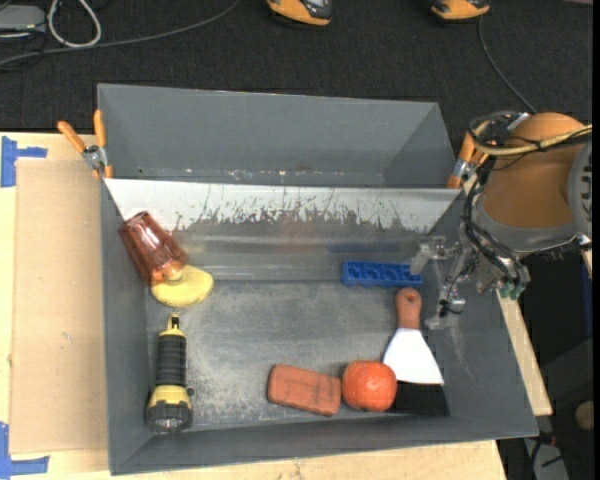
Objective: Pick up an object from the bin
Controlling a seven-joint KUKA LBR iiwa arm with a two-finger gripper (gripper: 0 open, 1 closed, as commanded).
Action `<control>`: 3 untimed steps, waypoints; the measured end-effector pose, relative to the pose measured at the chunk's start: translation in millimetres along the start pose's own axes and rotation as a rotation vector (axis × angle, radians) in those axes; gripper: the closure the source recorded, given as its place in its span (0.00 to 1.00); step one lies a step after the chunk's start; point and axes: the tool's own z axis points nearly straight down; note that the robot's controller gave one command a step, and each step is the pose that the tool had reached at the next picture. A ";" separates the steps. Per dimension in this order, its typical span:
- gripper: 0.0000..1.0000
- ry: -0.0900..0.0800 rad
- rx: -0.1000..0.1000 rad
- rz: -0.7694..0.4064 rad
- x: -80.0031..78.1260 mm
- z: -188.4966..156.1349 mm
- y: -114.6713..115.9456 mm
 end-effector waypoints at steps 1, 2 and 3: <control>0.00 -0.007 0.001 -0.004 -1.6 -4.9 0.7; 0.00 -0.006 -0.001 0.362 2.0 57.5 48.8; 0.00 -0.006 0.001 0.179 -10.4 44.8 60.5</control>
Offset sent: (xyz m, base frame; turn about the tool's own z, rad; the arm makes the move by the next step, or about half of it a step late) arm -0.0032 0.0549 -0.0645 0.3986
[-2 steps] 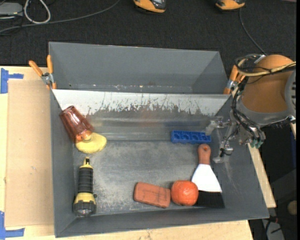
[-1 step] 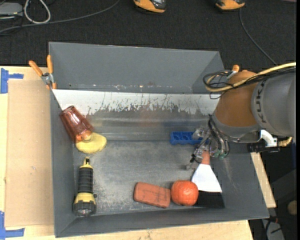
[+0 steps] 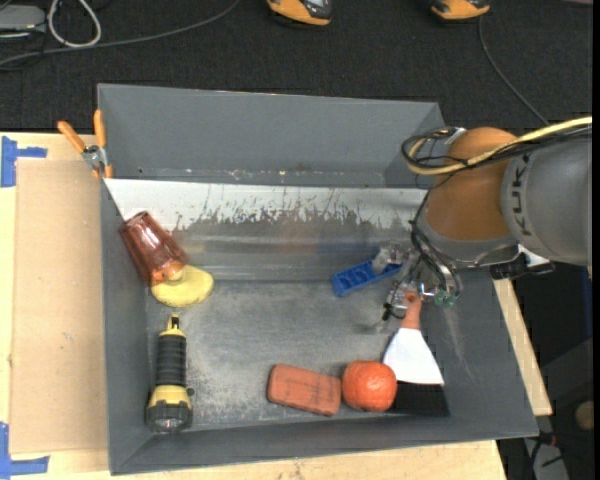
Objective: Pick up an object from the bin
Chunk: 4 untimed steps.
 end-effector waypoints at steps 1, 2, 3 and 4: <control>0.00 0.001 -0.003 0.026 23.5 -6.9 -28.1; 0.00 -0.005 -0.002 -0.016 7.9 8.2 15.7; 1.00 -0.011 -0.004 0.274 -12.4 15.6 23.8; 1.00 -0.012 -0.003 0.273 -12.4 15.6 23.8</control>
Offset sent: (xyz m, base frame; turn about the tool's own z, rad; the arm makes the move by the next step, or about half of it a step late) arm 0.0146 0.0504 -0.0198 -0.2991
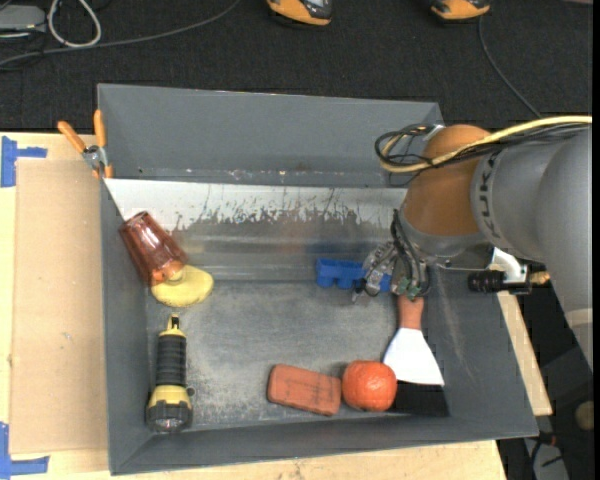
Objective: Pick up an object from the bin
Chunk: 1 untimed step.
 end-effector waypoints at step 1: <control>1.00 0.010 0.003 -0.001 2.9 -27.2 -1.5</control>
Offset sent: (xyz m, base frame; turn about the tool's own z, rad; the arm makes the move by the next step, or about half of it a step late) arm -0.0033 0.0002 0.0399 -0.0011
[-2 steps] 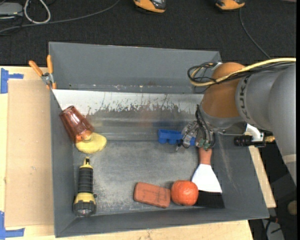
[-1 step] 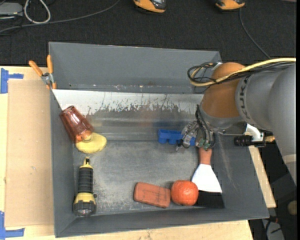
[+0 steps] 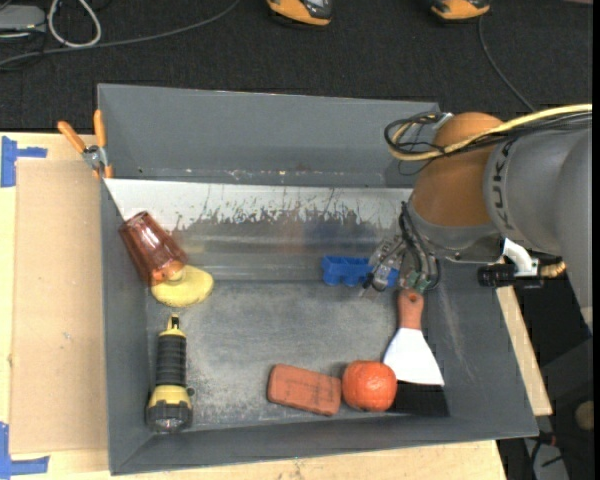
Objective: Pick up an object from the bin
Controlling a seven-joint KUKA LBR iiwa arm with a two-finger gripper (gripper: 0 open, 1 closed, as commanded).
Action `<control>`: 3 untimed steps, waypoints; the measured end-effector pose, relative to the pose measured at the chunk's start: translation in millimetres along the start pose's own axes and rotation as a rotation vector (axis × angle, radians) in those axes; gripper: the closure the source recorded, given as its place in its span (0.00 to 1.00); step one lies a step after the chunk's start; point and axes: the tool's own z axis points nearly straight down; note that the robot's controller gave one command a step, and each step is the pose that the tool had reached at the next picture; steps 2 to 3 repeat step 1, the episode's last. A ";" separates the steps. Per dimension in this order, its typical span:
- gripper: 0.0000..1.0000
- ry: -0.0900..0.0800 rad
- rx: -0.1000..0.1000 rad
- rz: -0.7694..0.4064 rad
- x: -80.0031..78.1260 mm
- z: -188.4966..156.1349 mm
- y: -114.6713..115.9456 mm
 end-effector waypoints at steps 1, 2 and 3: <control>1.00 -0.008 -0.003 -0.001 -2.2 -26.8 0.6; 1.00 -0.008 -0.003 -0.001 -2.2 -26.8 0.6; 1.00 -0.008 -0.003 -0.001 -2.2 -26.8 0.6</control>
Offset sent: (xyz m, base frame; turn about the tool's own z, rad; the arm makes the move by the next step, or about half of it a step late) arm 0.0019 -0.0005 0.0889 -0.0005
